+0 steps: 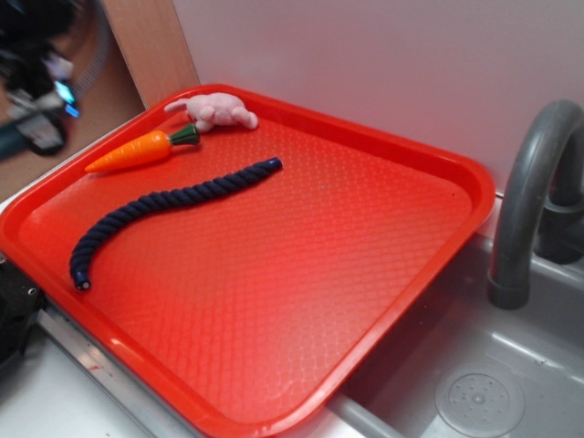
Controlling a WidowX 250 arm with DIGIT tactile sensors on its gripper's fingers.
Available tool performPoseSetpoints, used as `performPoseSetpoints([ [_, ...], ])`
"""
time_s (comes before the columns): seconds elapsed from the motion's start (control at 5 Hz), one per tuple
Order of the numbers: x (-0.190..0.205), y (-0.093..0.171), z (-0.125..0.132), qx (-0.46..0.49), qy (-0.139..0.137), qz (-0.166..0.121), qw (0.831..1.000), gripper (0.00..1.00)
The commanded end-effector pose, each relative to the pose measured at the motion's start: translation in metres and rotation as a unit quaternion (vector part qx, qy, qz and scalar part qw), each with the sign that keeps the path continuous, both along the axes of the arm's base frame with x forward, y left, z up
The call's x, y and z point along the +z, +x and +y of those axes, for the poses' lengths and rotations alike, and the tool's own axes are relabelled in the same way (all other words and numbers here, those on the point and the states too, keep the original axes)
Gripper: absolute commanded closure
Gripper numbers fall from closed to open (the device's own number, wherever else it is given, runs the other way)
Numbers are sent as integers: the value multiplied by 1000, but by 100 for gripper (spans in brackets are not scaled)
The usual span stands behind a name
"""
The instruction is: Grab the plastic pickle.
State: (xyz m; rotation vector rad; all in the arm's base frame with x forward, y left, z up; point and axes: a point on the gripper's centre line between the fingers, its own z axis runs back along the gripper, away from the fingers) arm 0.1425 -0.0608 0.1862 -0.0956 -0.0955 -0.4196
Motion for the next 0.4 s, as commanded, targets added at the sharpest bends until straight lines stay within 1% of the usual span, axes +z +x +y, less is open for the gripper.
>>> performPoseSetpoints([
  [0.0,99,-29,-3,87,-30,-81,992,100],
  [0.2,121,-30,-6,90,-39,-76,992,100],
])
